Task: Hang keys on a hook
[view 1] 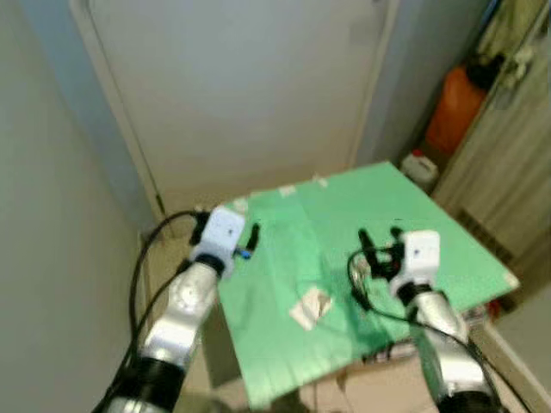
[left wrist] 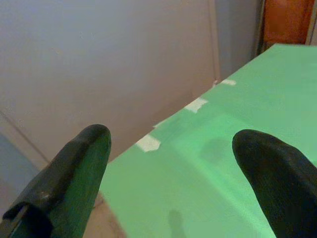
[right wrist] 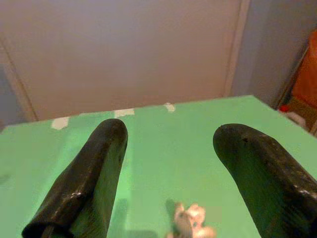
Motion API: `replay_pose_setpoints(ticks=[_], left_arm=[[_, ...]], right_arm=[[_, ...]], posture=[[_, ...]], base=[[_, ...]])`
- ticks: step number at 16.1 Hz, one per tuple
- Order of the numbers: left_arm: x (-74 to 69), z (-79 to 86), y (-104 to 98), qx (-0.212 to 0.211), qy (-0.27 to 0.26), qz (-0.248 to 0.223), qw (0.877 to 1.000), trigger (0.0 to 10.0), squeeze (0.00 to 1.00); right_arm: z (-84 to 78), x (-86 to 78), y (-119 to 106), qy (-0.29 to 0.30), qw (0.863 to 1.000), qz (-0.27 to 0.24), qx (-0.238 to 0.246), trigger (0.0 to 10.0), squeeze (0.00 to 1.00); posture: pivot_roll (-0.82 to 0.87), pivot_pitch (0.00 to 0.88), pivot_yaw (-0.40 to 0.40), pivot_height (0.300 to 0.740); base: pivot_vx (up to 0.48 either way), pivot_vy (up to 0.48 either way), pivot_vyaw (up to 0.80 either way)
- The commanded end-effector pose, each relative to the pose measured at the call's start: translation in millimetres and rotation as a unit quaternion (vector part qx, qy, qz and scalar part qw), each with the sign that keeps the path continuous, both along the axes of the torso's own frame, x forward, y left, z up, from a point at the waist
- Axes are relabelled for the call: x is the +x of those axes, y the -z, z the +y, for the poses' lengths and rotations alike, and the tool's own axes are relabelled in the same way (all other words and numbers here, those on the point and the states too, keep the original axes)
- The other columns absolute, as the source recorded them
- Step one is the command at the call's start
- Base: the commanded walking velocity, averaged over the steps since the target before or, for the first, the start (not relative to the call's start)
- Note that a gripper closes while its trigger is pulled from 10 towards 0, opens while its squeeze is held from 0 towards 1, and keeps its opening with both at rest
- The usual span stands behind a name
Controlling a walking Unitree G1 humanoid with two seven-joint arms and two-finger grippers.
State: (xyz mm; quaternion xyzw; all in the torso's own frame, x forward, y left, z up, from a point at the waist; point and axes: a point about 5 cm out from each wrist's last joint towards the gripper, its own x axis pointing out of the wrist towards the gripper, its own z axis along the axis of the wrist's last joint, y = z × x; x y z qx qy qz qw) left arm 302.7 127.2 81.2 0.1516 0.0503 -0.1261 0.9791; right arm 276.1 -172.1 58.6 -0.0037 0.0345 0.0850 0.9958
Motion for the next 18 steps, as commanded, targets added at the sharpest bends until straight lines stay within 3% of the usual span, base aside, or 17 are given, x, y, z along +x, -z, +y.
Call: replay_pose_setpoints(ticks=[1,4,9,12,14,18], left_arm=[[0.8,-4.9,-4.3,-0.006,0.004,-0.011,1.0,10.0,0.0],[0.0,-10.1,-6.4,-0.019,0.009,-0.015,1.0,10.0,0.0],[-0.8,-3.8,-5.4,-0.027,-0.033,-0.019,0.999,10.0,0.0],[-3.9,-8.8,-3.3,-0.022,-0.02,-0.016,0.999,10.0,0.0],[-6.0,-8.9,-4.4,-0.044,-0.027,-0.021,0.998,10.0,0.0],[-6.5,-5.9,-1.6,-0.039,-0.05,-0.014,0.998,10.0,0.0]], right_arm=[[-4.8,0.3,-1.7,0.005,1.0,0.0,-0.008,10.0,0.0],[-4.9,1.7,-2.3,0.001,1.0,0.003,-0.012,10.0,0.0],[-3.6,1.1,-2.1,-0.014,1.0,0.007,-0.018,10.0,0.0],[-2.1,2.8,-0.8,-0.016,1.0,0.012,-0.02,10.0,0.0],[-1.1,2.7,-1.3,-0.019,1.0,0.012,-0.021,10.0,0.0],[-2.1,-1.3,1.1,-0.02,0.999,0.02,-0.018,10.0,0.0]], posture=[[-0.05,0.0,0.039,0.74],[-0.04,0.0,0.032,0.74],[-0.04,0.0,0.012,0.74],[-0.03,0.0,0.008,0.74],[-0.03,0.0,0.006,0.74],[-0.04,0.0,-0.001,0.74]], base=[[0.0,0.0,0.0],[0.174,-0.266,0.0],[0.325,-0.346,0.0],[0.096,-0.424,0.0],[0.148,-0.381,0.0],[0.0,0.0,0.4]])
